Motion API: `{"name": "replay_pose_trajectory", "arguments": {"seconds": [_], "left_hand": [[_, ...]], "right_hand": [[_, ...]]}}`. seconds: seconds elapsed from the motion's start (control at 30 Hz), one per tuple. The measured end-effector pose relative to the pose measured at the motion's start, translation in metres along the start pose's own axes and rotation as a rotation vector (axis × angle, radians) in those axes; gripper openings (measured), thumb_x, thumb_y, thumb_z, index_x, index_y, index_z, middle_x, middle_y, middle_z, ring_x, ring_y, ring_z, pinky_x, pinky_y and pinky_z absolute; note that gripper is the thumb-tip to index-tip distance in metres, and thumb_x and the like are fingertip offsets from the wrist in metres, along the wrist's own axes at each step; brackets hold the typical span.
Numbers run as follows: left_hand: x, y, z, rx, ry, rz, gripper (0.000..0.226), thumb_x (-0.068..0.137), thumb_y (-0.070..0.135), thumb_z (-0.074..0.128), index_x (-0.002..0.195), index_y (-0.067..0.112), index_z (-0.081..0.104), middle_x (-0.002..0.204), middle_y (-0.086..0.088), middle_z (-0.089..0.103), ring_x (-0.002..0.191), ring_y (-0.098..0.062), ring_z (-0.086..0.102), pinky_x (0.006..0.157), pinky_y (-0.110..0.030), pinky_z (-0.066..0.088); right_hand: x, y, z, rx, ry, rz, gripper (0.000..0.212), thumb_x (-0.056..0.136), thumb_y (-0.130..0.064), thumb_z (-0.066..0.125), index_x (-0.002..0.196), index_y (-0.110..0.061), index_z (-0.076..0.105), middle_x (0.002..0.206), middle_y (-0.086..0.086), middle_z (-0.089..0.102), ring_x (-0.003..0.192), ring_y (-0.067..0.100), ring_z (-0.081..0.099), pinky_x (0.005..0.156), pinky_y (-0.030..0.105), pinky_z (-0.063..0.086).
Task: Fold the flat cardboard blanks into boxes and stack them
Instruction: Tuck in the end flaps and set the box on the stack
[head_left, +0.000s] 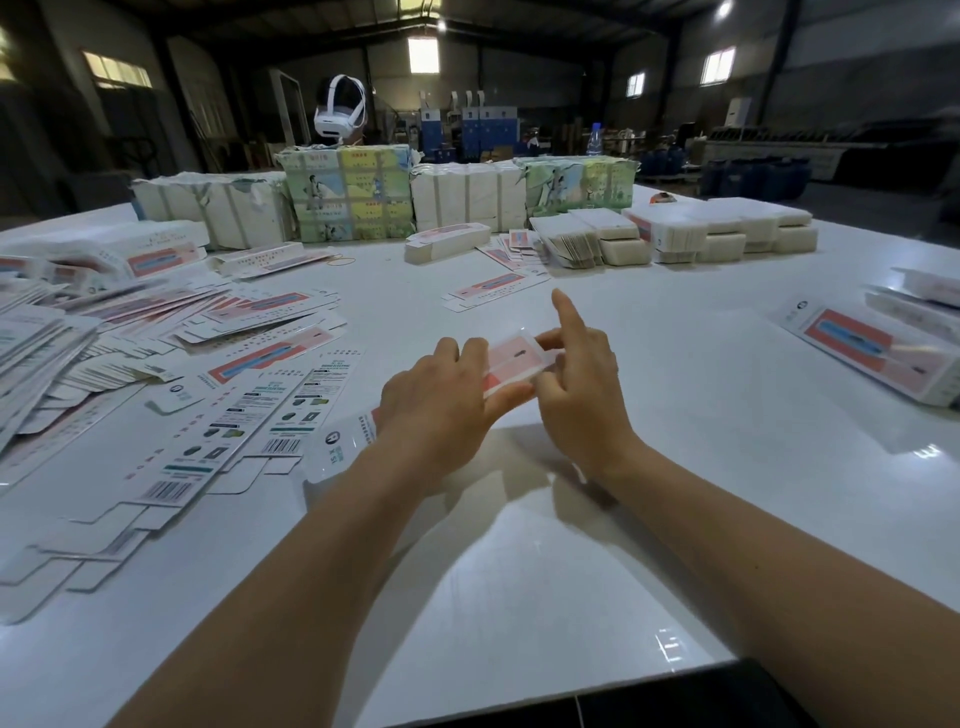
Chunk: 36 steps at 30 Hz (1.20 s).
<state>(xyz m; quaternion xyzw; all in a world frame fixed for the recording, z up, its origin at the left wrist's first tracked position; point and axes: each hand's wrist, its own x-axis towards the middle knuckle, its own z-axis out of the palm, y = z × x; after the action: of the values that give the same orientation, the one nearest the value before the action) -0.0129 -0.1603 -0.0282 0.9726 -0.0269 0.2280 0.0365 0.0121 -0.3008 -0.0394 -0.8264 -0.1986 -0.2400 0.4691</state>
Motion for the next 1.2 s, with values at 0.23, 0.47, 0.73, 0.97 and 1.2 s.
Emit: {"name": "replay_pose_trajectory", "arguments": {"seconds": [0.23, 0.47, 0.73, 0.97, 1.2], "left_hand": [[0.003, 0.004, 0.005, 0.08, -0.016, -0.022, 0.065, 0.085, 0.07, 0.022, 0.123, 0.021, 0.04, 0.11, -0.002, 0.05, 0.095, -0.025, 0.055, 0.064, -0.034, 0.035], [0.002, 0.0, 0.004, 0.062, 0.003, -0.02, 0.065, 0.084, 0.07, 0.024, 0.124, 0.021, 0.04, 0.112, -0.003, 0.05, 0.096, -0.024, 0.054, 0.065, -0.034, 0.037], [0.001, 0.003, 0.004, 0.108, 0.053, 0.026, 0.072, 0.08, 0.073, 0.02, 0.127, 0.022, 0.038, 0.114, -0.002, 0.051, 0.097, -0.024, 0.052, 0.07, -0.034, 0.036], [0.001, 0.002, 0.005, 0.119, 0.053, 0.051, 0.068, 0.084, 0.07, 0.024, 0.132, 0.023, 0.032, 0.118, 0.0, 0.052, 0.1, -0.024, 0.05, 0.073, -0.036, 0.039], [0.001, -0.006, 0.006, 0.121, 0.057, 0.053, 0.068, 0.085, 0.07, 0.026, 0.133, 0.023, 0.032, 0.118, 0.0, 0.052, 0.1, -0.023, 0.05, 0.071, -0.034, 0.037]], "right_hand": [[-0.001, 0.003, 0.004, -0.187, 0.002, -0.063, 0.058, 0.092, -0.008, 0.032, 0.149, -0.011, 0.024, 0.128, 0.013, 0.056, 0.123, 0.026, 0.043, 0.112, 0.05, 0.02], [0.015, 0.011, -0.01, 0.18, 0.153, 0.233, 0.052, 0.093, -0.002, 0.039, 0.143, -0.014, 0.038, 0.119, 0.0, 0.056, 0.112, 0.016, 0.048, 0.097, 0.029, 0.036], [0.03, 0.01, -0.029, 1.237, 0.031, 1.045, 0.038, 0.102, -0.022, 0.031, 0.073, -0.005, 0.048, 0.053, 0.011, 0.06, 0.053, 0.027, 0.062, 0.054, 0.048, 0.055], [0.026, 0.014, -0.033, 1.312, -0.183, 1.003, 0.017, 0.086, -0.008, 0.05, 0.089, 0.001, 0.064, 0.097, 0.024, 0.071, 0.09, 0.04, 0.069, 0.076, 0.057, 0.055], [0.025, 0.013, -0.023, 1.242, -0.26, 0.842, 0.03, 0.09, -0.011, 0.051, 0.081, 0.004, 0.076, 0.096, 0.021, 0.071, 0.084, 0.032, 0.071, 0.07, 0.041, 0.06]]}}
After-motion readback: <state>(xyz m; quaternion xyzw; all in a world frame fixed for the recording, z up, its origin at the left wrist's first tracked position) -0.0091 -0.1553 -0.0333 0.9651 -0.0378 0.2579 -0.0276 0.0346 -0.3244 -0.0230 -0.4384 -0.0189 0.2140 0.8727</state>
